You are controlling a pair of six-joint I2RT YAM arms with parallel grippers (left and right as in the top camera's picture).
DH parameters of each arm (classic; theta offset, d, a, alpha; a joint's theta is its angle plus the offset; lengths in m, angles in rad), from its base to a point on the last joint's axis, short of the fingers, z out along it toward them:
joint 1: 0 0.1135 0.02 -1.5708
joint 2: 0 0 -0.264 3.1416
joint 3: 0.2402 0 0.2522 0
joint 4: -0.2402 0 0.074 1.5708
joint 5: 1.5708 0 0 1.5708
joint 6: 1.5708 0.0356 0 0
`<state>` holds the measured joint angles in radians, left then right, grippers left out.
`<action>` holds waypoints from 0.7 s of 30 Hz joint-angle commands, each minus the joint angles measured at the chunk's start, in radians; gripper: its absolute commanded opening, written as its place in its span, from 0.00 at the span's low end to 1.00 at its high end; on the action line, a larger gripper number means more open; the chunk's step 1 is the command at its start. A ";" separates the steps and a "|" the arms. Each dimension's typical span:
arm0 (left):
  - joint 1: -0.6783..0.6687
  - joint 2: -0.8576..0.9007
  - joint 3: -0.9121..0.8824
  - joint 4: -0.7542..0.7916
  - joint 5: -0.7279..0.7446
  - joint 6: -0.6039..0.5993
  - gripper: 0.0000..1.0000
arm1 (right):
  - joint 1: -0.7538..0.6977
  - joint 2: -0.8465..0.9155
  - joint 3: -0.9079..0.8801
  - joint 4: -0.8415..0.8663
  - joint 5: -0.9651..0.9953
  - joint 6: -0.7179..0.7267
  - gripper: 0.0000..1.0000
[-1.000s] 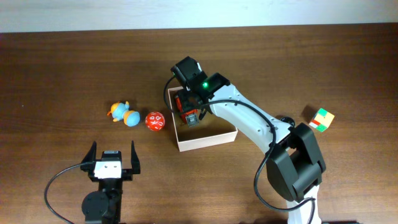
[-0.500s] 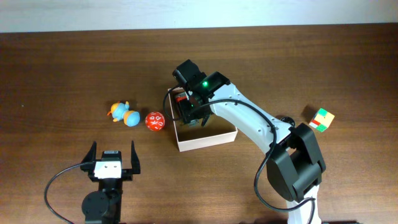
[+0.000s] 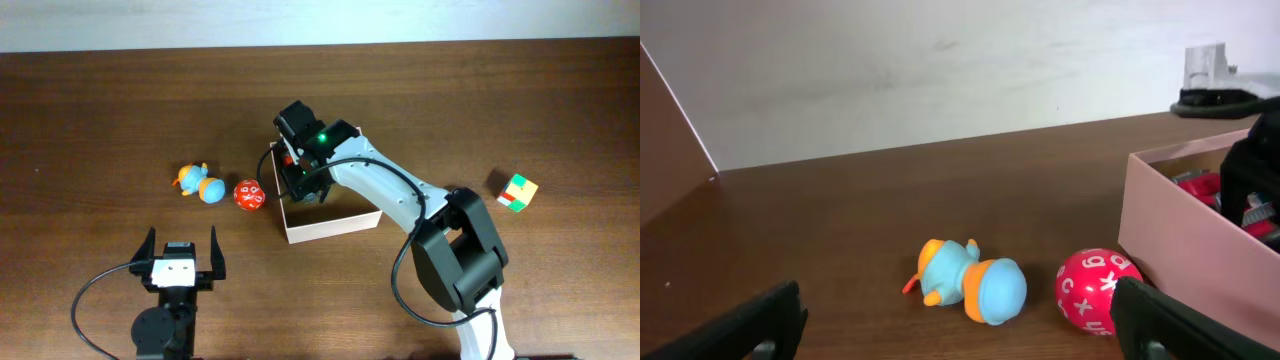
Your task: Pack container
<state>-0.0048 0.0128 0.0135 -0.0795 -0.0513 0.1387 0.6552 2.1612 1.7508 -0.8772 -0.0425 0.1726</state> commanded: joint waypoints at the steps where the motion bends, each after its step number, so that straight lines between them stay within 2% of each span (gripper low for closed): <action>1: -0.004 -0.008 -0.005 -0.001 0.011 0.013 0.99 | -0.004 0.018 0.018 0.002 -0.006 -0.016 0.60; 4: -0.004 -0.008 -0.005 -0.001 0.011 0.013 0.99 | -0.008 0.018 0.018 0.002 -0.006 -0.015 0.51; 21: -0.004 -0.008 -0.004 -0.001 0.011 0.013 0.99 | -0.010 0.016 0.018 -0.087 -0.018 0.045 0.48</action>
<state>-0.0048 0.0128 0.0135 -0.0795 -0.0513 0.1387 0.6529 2.1704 1.7508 -0.9627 -0.0490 0.2016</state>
